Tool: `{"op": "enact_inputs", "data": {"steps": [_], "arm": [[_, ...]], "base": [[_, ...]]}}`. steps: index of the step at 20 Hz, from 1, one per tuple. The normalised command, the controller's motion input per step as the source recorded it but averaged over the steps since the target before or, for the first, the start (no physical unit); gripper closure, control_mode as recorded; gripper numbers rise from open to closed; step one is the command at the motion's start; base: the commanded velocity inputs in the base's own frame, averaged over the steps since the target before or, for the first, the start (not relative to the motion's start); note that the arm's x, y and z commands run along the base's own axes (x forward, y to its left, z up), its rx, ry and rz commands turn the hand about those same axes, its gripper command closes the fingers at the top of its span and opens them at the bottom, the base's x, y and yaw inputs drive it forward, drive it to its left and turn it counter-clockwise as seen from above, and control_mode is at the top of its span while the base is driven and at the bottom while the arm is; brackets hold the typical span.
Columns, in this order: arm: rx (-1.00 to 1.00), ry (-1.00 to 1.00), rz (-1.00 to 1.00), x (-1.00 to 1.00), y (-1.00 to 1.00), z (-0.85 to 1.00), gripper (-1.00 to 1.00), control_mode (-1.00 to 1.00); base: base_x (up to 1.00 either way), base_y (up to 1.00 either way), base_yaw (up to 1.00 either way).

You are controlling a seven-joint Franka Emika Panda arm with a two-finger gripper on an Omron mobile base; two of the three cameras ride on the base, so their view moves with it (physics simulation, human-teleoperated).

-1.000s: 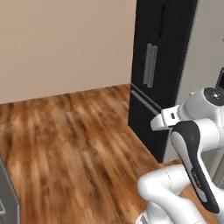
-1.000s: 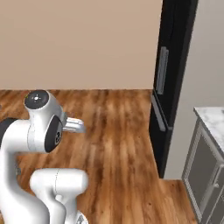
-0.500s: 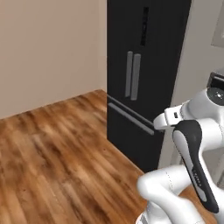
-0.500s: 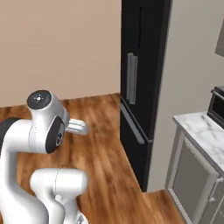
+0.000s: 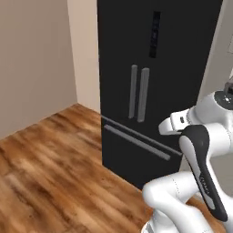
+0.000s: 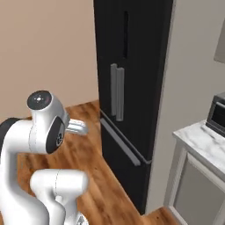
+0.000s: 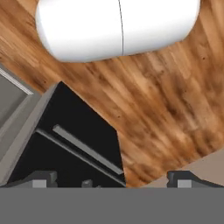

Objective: Place one of the steaks on the plate and the other in the bowl. Then place the bowl in the fridge.

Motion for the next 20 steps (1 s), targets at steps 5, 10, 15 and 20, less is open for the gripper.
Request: {"op": "enact_inputs", "data": {"steps": [5,10,15,20], "arm": [[0.00,0.00,0.00,0.00,0.00,0.00,-1.00,1.00],[0.00,0.00,0.00,0.00,0.00,0.00,-1.00,1.00],[0.00,0.00,0.00,0.00,0.00,0.00,-1.00,1.00],[0.00,0.00,0.00,0.00,0.00,0.00,-1.00,1.00]], "base": [[1.00,0.49,-0.68],[0.99,0.69,-0.69],[0.54,0.60,-0.65],[-0.27,0.01,-0.62]]}}
